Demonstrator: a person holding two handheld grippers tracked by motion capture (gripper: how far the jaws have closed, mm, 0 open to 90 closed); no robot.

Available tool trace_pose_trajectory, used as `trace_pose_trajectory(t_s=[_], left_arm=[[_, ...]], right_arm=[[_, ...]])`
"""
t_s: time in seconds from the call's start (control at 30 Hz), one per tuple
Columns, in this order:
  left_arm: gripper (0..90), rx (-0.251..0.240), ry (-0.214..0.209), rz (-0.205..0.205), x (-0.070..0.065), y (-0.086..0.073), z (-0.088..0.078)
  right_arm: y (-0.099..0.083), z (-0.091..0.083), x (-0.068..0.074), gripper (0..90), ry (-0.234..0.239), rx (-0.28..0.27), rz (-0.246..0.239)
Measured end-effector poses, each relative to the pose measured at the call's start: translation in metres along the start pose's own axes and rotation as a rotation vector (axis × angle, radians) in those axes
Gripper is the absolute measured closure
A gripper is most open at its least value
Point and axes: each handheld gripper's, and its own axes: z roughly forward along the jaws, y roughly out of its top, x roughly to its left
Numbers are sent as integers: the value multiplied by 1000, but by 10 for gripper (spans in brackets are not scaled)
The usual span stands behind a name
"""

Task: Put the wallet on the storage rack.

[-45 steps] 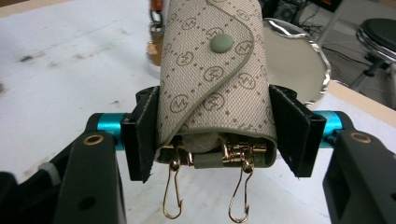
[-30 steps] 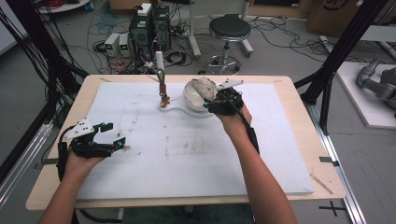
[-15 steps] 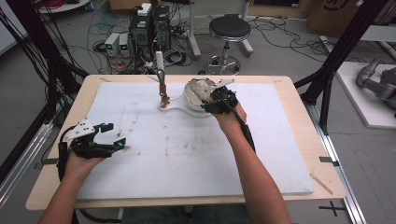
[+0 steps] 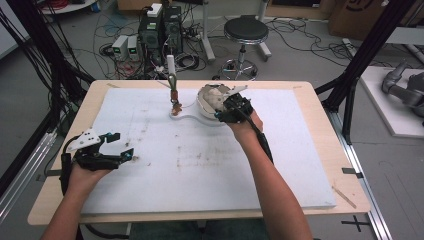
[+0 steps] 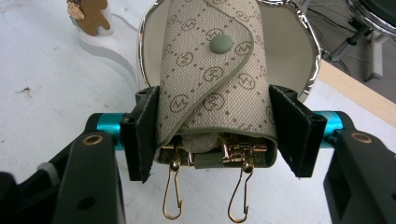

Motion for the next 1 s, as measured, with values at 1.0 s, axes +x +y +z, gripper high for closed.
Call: trace_pose_trajectory(t_s=[1.0], left_arm=[[169, -1, 6, 0, 0, 0, -3]], right_arm=[[11, 2, -4, 225, -71, -49, 13]])
